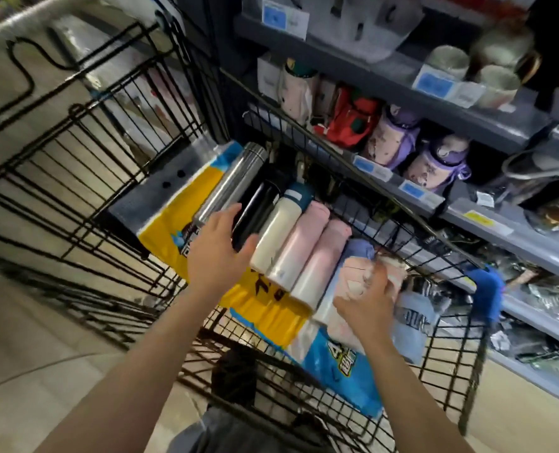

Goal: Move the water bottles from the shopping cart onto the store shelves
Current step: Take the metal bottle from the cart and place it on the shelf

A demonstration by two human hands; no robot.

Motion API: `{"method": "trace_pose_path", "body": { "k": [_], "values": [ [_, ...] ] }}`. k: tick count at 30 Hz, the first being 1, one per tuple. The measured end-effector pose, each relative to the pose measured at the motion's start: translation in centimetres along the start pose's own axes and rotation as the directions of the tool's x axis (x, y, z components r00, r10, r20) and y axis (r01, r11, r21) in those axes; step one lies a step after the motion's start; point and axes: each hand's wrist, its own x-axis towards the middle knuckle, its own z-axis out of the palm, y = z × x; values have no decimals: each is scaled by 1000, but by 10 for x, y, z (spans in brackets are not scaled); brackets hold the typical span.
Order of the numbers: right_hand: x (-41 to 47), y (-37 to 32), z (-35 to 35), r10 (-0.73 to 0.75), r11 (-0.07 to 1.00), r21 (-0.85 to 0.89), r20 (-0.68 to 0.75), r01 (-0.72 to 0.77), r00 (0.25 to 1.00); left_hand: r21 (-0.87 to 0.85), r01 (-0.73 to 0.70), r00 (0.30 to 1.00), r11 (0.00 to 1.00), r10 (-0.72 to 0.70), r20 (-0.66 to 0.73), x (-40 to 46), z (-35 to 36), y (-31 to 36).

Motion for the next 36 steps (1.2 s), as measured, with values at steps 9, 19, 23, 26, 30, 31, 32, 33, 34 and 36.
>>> {"method": "trace_pose_path", "body": {
  "k": [9, 19, 23, 26, 30, 31, 32, 33, 34, 36],
  "values": [
    [25, -28, 26, 213, 970, -89, -143, -227, 967, 99, 184, 946, 978, -204, 252, 156, 47, -64],
    [31, -29, 30, 392, 915, -42, -152, -402, 907, 196, 124, 917, 973, -187, 351, 167, 49, -66],
    [32, -31, 29, 410, 907, -34, -147, -419, 900, 147, 119, 922, 982, -164, 351, 165, 47, -68],
    [26, -28, 29, 404, 910, -38, -152, -413, 902, 51, 117, 932, 992, -128, 339, 152, 39, -69],
    [3, -23, 31, 335, 941, 15, -174, -338, 926, -142, 84, 941, 986, -32, 338, 116, 19, -57],
    [-4, -24, 30, 308, 951, 54, -167, -303, 937, -193, 83, 939, 978, -12, 344, 106, 13, -51],
    [-11, -25, 28, 281, 958, 97, -156, -268, 947, -240, 83, 935, 967, 8, 353, 95, 6, -43],
    [-19, -27, 24, 255, 961, 150, -147, -233, 956, -274, 79, 932, 958, 27, 361, 85, 0, -35],
    [-25, -28, 19, 226, 958, 211, -147, -192, 963, -298, 62, 930, 952, 53, 363, 75, -5, -25],
    [-39, -29, 3, 168, 937, 334, -176, -102, 970, -344, 22, 924, 939, 113, 366, 55, -12, -6]
  ]
}}
